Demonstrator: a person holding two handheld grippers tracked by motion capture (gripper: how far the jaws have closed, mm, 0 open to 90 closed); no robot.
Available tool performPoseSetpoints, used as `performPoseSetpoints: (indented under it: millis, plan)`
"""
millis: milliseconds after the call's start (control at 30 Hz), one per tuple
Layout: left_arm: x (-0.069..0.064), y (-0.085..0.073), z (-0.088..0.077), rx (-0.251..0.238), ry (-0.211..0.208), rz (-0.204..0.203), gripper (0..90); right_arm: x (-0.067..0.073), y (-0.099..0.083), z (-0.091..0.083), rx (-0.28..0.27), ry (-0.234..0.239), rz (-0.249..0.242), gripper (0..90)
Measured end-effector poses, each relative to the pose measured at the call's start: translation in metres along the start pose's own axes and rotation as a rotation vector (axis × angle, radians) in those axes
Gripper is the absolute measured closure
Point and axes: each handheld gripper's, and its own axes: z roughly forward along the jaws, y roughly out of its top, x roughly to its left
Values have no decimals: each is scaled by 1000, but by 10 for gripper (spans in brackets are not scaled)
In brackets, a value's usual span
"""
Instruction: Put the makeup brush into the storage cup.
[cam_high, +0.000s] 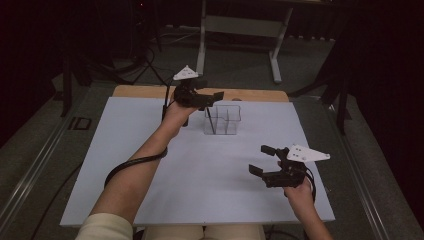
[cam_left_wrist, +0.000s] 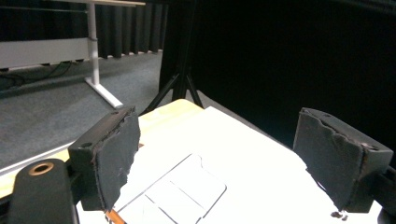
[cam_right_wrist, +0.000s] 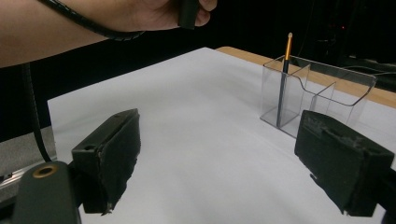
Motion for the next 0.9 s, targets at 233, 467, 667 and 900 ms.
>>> performPoseSetpoints:
  millis: [233, 467, 667, 900]
  plan:
    - [-9, 0, -8, 22, -1, 50, 19, 0, 0, 1, 0, -1, -4, 144]
    - [-14, -1, -16, 29, -17, 52, 20, 1, 0, 2, 2, 0, -1, 144]
    - [-18, -3, -26, 19, -31, 54, 20, 0, 0, 2, 1, -1, -2, 144]
    - [-27, -10, -38, 25, -43, 80, 20, 1, 0, 2, 5, 0, 0, 144]
